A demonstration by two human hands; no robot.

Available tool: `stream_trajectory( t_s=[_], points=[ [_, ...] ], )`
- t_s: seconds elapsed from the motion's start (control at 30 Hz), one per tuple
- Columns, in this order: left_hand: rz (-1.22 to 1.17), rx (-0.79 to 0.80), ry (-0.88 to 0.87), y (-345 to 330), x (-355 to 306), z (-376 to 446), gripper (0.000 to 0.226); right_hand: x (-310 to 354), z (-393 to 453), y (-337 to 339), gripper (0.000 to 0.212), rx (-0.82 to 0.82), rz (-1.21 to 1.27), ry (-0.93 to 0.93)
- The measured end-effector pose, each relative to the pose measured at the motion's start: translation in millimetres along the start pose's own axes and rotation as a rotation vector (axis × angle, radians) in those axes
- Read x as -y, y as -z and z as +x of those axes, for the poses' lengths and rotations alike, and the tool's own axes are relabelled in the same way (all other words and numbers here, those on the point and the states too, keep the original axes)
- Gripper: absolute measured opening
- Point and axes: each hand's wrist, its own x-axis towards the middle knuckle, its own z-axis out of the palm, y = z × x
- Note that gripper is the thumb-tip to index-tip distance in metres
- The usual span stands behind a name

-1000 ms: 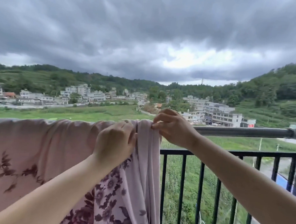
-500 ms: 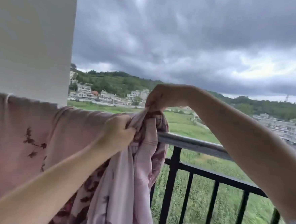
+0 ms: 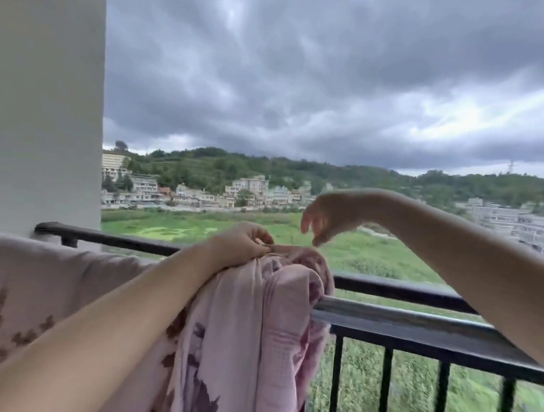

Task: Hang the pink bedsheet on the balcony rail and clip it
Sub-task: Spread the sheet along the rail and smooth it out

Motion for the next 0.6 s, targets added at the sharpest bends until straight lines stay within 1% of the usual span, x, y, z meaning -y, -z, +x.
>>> stream_trajectory(
  t_s=[0.03, 0.1, 0.17, 0.2, 0.3, 0.33, 0.37, 0.43, 0.5, 0.6],
  points=[
    [0.019, -0.001, 0.005, -0.5, 6.1, 0.5, 0.018, 4.1, -10.0, -11.1, 0.034, -0.006, 0.025, 0.053],
    [0.03, -0.017, 0.01, 1.7, 10.5, -0.1, 0.018, 11.3, -31.5, -25.9, 0.038, 0.021, 0.15, 0.164],
    [0.014, -0.008, 0.021, 2.7, 10.8, -1.0, 0.014, 20.1, -49.2, -35.3, 0.043, 0.043, 0.272, 0.194],
    [0.0, -0.001, 0.03, 2.5, 10.6, -1.4, 0.011, 25.1, -54.5, -40.1, 0.04, 0.007, 0.301, 0.195],
    [0.049, 0.0, 0.049, 1.2, 8.9, -3.2, 0.014, 38.8, -58.7, -50.9, 0.027, -0.216, 0.381, 0.202],
    [0.092, -0.025, 0.044, 1.8, 8.7, -4.8, 0.015, 41.9, -58.9, -50.2, 0.026, -0.249, 0.375, 0.204],
    [0.136, -0.063, 0.032, 2.4, 9.1, -7.4, 0.018, 42.6, -58.9, -47.0, 0.026, -0.248, 0.341, 0.191],
    [0.213, -0.128, -0.012, 2.9, 6.1, -13.0, 0.032, 35.8, -64.3, -36.5, 0.026, -0.218, 0.262, 0.161],
    [0.259, -0.149, -0.04, -1.0, -2.8, -19.2, 0.045, 21.8, -74.8, -27.7, 0.025, -0.228, 0.2, 0.126],
    [0.307, -0.157, -0.078, -14.4, -26.0, -31.1, 0.046, -4.5, -99.3, -18.2, 0.025, -0.262, 0.138, 0.036]
  ],
)
